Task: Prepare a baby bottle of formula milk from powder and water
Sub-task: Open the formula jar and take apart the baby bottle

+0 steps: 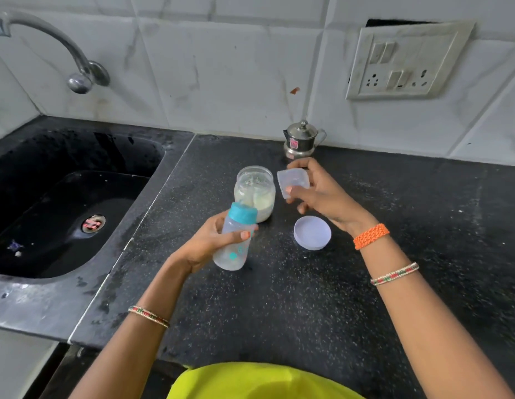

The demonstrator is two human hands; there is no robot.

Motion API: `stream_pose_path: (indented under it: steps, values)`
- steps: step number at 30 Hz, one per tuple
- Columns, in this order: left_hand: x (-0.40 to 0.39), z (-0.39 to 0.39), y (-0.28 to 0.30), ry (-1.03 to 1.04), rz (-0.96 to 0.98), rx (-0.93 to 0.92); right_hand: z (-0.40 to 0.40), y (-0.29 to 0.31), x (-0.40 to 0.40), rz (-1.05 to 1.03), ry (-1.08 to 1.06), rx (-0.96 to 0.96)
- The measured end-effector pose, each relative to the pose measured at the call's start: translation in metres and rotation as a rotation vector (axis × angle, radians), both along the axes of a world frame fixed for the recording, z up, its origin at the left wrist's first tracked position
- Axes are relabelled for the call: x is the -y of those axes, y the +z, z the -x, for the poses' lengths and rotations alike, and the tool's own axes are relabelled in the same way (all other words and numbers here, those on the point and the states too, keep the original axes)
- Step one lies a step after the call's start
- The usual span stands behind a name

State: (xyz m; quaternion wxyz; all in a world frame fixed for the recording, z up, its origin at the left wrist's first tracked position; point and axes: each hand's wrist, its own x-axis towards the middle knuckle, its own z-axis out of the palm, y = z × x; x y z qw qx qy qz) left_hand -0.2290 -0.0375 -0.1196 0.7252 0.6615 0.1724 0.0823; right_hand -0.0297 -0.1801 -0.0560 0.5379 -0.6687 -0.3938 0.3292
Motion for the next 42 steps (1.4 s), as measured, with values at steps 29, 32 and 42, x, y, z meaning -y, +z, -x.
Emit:
stream_pose_path:
  steps: [29, 32, 42]
  values:
    - [0.053, -0.004, -0.009, 0.733, -1.032, -0.173, 0.082, -0.026, -0.030, 0.328, -0.355, 0.650]
    - [0.055, -0.009, 0.001, 0.772, -1.113, -0.162, 0.086, -0.024, -0.036, 0.179, -0.390, 0.422]
    - [0.037, 0.001, 0.029, 0.441, -0.654, 0.063, 0.092, -0.001, -0.032, -0.236, -0.209, 0.514]
